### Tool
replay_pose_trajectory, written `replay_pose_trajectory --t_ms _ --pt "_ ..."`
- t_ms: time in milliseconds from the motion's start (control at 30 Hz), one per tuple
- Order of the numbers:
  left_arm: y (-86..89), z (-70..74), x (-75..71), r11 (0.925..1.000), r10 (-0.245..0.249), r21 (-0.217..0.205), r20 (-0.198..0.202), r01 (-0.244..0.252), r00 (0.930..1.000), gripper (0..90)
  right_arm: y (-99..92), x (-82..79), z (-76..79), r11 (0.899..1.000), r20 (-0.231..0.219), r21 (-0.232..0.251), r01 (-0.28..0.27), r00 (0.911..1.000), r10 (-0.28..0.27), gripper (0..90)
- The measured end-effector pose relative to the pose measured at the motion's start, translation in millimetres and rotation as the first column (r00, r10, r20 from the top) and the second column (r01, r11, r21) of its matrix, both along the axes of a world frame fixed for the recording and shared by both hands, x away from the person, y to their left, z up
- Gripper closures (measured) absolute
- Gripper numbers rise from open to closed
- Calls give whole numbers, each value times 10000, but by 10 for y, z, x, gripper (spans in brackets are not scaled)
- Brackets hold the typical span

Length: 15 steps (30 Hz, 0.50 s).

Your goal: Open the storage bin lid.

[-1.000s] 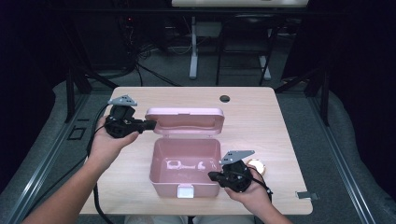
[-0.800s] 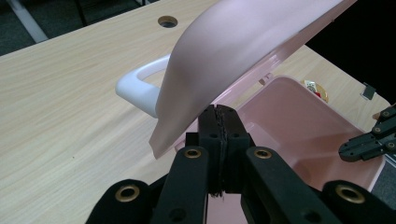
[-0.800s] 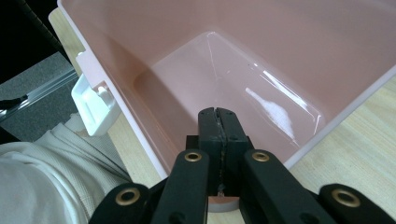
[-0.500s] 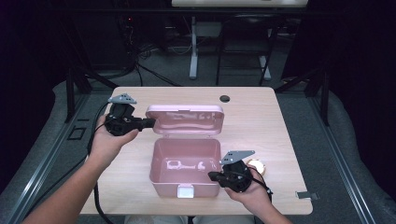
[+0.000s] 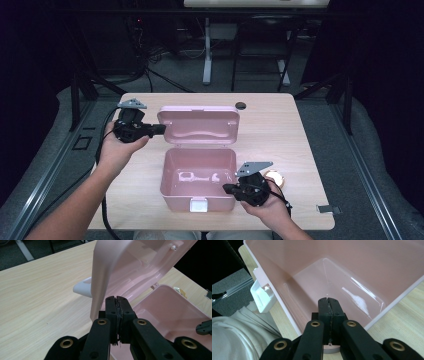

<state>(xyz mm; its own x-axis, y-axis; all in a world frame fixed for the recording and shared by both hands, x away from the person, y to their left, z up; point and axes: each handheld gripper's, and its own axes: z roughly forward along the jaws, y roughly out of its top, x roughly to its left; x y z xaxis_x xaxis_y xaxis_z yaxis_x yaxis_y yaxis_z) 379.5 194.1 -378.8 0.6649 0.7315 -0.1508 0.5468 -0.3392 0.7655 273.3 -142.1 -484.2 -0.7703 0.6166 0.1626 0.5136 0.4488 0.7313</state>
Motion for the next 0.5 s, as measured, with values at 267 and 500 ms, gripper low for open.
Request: replay_pose_trajectory --t_ms 267,500 --pt "10 -38 4 10000 19 70 -88 -18 10000 870 0 -4 -2 10000 42 -24 -11 10000 11 900" --pt "13 -126 -4 10000 -35 78 -323 37 9995 834 -2 -9 -6 10000 120 -15 -21 9999 22 900"
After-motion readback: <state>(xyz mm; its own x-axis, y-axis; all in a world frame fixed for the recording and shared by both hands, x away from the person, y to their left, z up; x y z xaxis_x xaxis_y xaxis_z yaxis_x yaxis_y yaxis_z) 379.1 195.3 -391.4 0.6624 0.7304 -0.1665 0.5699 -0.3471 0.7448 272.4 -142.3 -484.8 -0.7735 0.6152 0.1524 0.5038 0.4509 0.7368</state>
